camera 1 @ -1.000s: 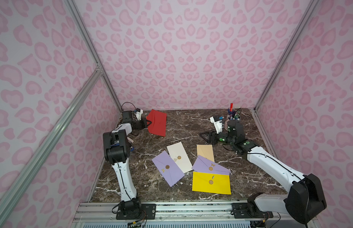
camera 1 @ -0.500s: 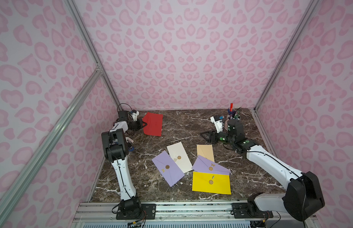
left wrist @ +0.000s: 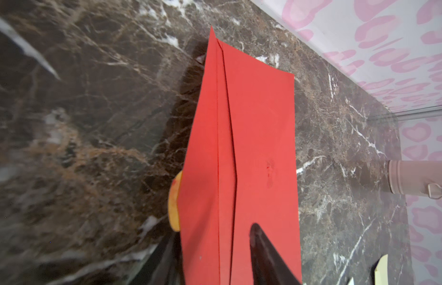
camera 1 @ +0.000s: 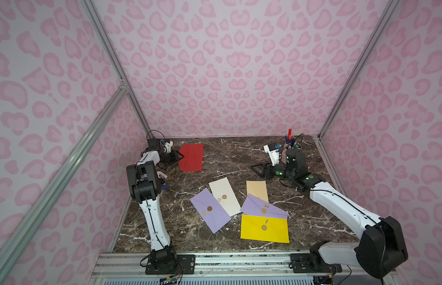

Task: Open the envelope
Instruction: Place the envelope at the center of the board, then pick up the envelope from the envelope.

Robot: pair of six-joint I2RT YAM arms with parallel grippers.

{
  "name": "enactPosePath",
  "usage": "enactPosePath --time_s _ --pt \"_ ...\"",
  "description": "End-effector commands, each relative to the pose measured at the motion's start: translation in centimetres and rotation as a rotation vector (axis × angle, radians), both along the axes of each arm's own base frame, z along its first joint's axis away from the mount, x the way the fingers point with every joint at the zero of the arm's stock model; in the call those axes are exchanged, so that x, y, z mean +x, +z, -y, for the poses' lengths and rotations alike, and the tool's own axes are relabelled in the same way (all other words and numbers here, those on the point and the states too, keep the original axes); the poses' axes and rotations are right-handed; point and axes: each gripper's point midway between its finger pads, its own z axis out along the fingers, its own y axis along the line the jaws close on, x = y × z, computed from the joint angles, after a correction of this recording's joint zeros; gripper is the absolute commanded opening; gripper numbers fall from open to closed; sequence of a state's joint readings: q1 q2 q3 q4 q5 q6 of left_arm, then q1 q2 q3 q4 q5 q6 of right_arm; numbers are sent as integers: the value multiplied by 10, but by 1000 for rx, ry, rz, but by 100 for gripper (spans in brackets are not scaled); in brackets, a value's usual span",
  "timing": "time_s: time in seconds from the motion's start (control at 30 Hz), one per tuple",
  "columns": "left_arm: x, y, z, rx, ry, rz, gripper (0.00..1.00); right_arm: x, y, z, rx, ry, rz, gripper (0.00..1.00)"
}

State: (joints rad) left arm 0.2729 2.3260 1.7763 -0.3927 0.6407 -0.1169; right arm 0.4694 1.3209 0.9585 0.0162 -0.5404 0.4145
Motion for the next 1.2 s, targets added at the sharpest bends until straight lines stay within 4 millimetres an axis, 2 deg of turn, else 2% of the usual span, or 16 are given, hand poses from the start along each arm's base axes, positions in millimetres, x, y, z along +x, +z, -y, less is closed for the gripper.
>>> enactPosePath --time_s 0.0,0.17,0.3,0.4,0.5,0.53,0.6,0.73,0.8,0.9,1.03,1.1,1.17 --pt "0 20 -14 86 37 13 48 -2 6 0 -2 12 15 53" --pt "1 80 -24 152 95 95 49 -2 9 0 4 8 11 53" --pt "-9 137 -20 150 144 190 49 -1 9 -1 6 1 3 53" --pt "-29 179 7 117 150 295 50 -3 2 -8 5 16 -17 53" --pt "-61 197 57 50 116 371 52 -8 -15 -24 -11 64 -56 52" --pt "-73 198 71 23 101 385 52 -11 -21 -30 -16 89 -71 52" --pt "-103 184 104 -25 68 375 52 -21 -41 -46 -35 154 -117 51" --pt "-158 154 142 -54 51 341 49 -38 -76 -69 -69 239 -196 49" --pt "-183 141 155 -55 40 318 42 -44 -88 -77 -78 258 -218 48" --pt "-211 130 159 -47 67 300 31 -50 -99 -86 -87 273 -240 48" --pt "-228 123 156 -24 109 283 28 -55 -115 -103 -91 302 -285 48" --pt "-234 111 159 3 108 249 29 -57 -127 -112 -106 316 -310 49" --pt "-241 90 163 34 94 196 28 -57 -135 -118 -115 323 -327 49"
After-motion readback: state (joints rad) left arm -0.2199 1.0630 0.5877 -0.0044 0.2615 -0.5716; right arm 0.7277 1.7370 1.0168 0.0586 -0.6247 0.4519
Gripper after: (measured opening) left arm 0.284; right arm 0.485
